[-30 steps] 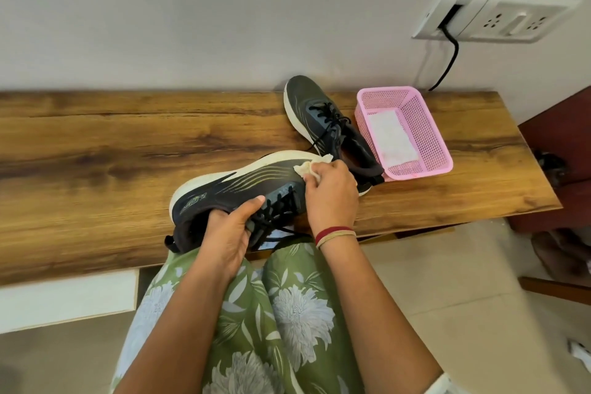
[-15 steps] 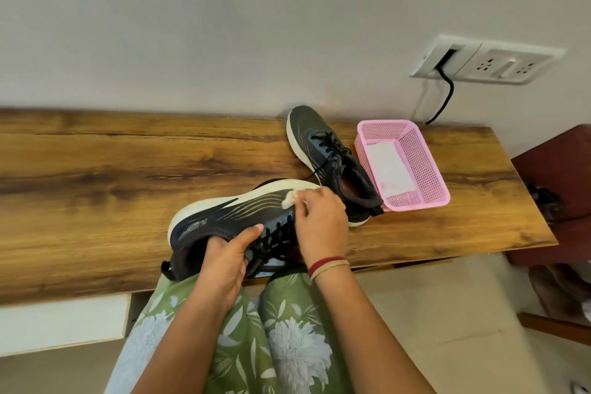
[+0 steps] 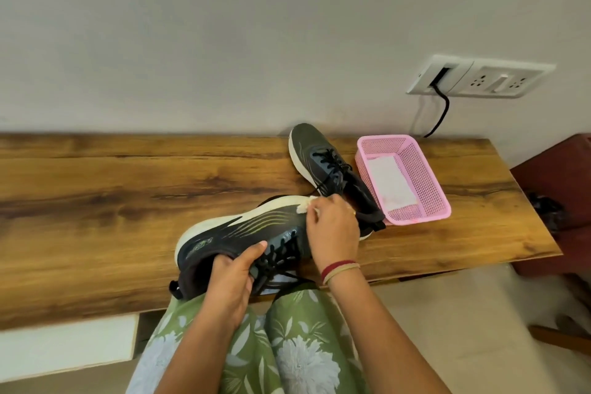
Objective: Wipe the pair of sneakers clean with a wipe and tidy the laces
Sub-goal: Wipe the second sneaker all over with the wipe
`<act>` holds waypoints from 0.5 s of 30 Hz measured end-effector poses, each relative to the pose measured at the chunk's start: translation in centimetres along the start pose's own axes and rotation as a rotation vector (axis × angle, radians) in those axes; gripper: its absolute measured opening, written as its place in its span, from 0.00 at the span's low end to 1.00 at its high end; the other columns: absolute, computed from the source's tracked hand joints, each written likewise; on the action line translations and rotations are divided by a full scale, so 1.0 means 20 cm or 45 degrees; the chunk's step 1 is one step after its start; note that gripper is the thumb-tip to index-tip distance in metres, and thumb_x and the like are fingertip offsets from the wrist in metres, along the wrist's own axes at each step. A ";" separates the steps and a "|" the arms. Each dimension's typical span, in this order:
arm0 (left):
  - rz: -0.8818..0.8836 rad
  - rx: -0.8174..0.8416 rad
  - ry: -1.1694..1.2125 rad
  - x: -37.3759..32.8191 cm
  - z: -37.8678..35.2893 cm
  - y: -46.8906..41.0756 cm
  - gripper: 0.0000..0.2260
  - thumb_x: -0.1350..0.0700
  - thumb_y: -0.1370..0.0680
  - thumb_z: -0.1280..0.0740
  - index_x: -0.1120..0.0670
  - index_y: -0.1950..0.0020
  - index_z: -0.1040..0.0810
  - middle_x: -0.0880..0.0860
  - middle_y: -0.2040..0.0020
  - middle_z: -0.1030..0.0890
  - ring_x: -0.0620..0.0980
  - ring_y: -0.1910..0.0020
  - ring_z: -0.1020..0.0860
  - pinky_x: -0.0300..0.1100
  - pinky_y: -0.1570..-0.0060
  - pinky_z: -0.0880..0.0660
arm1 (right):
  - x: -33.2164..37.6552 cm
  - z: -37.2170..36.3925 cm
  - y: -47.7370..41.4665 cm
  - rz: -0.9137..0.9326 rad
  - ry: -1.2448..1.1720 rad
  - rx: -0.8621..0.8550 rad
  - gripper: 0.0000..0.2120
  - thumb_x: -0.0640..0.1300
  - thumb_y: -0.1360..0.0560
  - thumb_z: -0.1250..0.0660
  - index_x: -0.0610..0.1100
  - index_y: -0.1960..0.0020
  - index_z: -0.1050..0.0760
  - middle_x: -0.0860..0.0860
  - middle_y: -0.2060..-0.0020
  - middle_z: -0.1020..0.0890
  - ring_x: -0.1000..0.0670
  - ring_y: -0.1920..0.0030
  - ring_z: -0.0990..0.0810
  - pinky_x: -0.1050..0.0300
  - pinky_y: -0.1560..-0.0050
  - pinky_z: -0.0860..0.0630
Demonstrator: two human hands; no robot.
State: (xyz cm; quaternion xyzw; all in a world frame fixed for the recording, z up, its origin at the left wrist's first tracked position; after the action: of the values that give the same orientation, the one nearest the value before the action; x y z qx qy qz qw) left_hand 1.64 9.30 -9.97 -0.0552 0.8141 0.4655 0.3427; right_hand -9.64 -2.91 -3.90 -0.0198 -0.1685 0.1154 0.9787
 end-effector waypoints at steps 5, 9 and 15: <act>0.006 0.017 -0.040 -0.02 -0.01 0.00 0.08 0.66 0.28 0.30 0.61 0.55 0.28 0.60 0.56 0.18 0.55 0.54 0.19 0.51 0.52 0.23 | 0.16 -0.07 0.10 0.184 -0.118 0.127 0.08 0.45 0.25 0.36 0.44 0.56 0.20 0.47 0.59 0.21 0.46 0.57 0.22 0.52 0.57 0.26; 0.025 -0.016 0.000 -0.01 0.00 0.00 0.11 0.66 0.28 0.30 0.58 0.55 0.32 0.60 0.55 0.19 0.54 0.53 0.20 0.53 0.45 0.25 | -0.04 -0.01 0.02 -0.068 -0.067 -0.010 0.10 0.47 0.22 0.39 0.44 0.51 0.20 0.47 0.56 0.22 0.47 0.54 0.24 0.53 0.54 0.26; 0.029 -0.008 -0.016 -0.01 0.01 -0.01 0.12 0.66 0.29 0.29 0.61 0.51 0.31 0.62 0.52 0.19 0.56 0.52 0.19 0.53 0.48 0.24 | 0.10 -0.06 0.09 0.230 -0.010 0.112 0.08 0.47 0.24 0.37 0.45 0.54 0.20 0.48 0.59 0.22 0.47 0.57 0.23 0.53 0.57 0.26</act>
State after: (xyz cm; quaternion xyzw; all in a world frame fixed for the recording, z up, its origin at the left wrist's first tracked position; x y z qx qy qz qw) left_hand 1.96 9.17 -10.10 -0.0442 0.8111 0.4722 0.3425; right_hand -7.79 -0.75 -4.50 0.0086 -0.1648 0.2105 0.9636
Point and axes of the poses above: each hand's wrist, its own y-axis away from the middle knuckle, its own z-axis out of the back of the hand, x = y × z, the point moved 5 cm from there along -y, towards the middle knuckle
